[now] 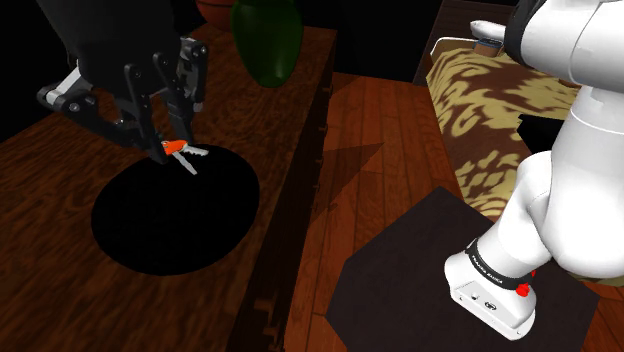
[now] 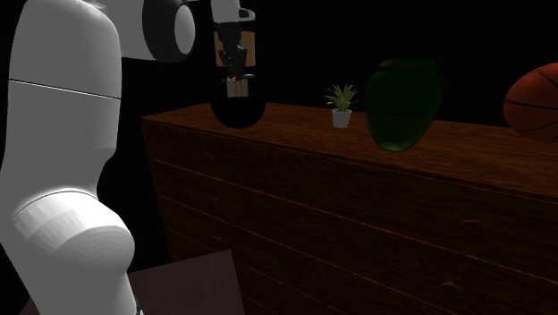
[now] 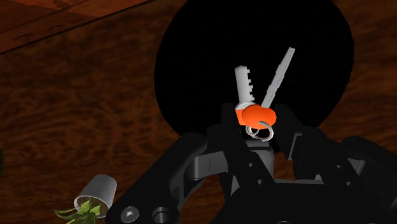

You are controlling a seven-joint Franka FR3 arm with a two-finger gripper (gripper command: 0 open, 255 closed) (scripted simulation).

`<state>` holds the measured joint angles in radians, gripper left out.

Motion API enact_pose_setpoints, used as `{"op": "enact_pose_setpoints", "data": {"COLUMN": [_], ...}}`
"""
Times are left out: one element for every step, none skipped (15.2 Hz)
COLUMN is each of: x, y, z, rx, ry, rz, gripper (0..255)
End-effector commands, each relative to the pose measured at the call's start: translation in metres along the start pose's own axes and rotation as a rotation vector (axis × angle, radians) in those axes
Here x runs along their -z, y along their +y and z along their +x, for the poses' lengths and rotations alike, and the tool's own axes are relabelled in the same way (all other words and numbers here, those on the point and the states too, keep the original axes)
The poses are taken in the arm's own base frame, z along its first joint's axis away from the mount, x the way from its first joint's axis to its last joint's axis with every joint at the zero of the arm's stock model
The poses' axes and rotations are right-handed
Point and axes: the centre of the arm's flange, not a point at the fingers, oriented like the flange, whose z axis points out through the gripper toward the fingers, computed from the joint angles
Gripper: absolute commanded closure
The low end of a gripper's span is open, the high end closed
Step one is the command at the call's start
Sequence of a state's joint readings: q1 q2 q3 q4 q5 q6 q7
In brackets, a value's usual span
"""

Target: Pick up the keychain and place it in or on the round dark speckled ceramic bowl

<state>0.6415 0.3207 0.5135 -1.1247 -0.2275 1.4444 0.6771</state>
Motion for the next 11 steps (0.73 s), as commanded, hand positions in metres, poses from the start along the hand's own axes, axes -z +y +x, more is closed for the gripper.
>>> {"op": "enact_pose_setpoints", "data": {"x": [-0.010,-0.015,-0.020,-0.025,-0.031,-0.036,-0.041,-0.046,-0.052,-0.057,-0.062], "y": [-0.001,-0.001,-0.001,-0.001,-0.001,-0.001,-0.002,-0.002,-0.002,-0.002,-0.002], "z": [-0.001,-0.001,-0.002,-0.002,-0.002,-0.003,-0.003,-0.003,-0.004,-0.004,-0.005], "rx": [-0.001,-0.001,-0.001,-0.001,-0.001,-0.001,-0.001,-0.001,-0.001,-0.001,-0.001], "ry": [0.000,0.000,0.000,0.000,0.000,0.000,0.000,0.000,0.000,0.000,0.000], "rz": [0.000,0.000,0.000,0.000,0.000,0.000,0.000,0.000,0.000,0.000,0.000], "gripper": [255,255,255,255,255,255,255,255,255,255,255]}}
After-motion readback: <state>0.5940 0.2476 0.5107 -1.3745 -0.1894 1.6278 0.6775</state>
